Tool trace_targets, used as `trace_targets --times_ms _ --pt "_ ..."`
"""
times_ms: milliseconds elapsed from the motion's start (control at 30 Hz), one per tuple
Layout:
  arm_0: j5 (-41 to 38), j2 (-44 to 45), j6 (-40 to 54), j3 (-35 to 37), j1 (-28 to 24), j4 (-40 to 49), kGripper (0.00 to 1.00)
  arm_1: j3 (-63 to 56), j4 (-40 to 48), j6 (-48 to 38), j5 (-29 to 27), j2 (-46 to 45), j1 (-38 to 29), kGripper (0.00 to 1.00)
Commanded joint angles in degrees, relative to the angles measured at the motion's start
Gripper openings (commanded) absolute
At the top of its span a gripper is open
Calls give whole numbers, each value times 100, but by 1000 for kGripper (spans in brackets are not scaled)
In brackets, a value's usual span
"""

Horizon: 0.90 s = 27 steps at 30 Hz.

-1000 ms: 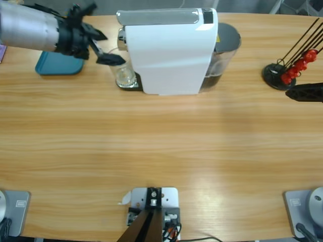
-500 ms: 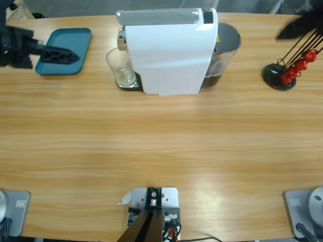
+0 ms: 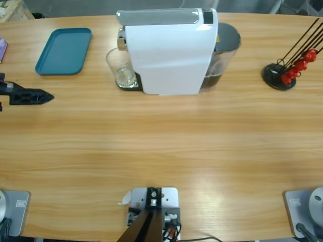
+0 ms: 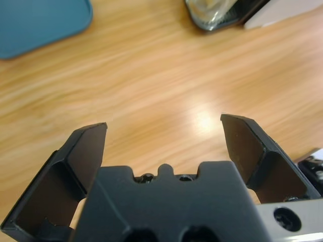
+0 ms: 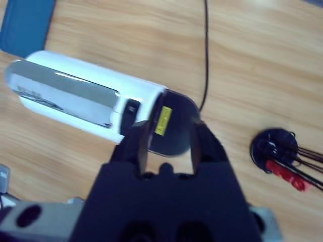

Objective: Pour coffee

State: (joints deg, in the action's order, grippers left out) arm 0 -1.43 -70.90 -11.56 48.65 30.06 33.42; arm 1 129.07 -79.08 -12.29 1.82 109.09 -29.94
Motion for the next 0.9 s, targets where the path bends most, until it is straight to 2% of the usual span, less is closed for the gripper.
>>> trace_targets --times_ms 33,567,900 --pt "106 6 -106 -297 42 49 977 1161 -609 80 -45 991 -330 0" --pt "11 -205 -338 -312 52 7 977 1147 -951 34 161 1107 -618 0" --pt "13 -160 -338 -321 54 7 977 1130 -951 52 90 1308 -618 0"
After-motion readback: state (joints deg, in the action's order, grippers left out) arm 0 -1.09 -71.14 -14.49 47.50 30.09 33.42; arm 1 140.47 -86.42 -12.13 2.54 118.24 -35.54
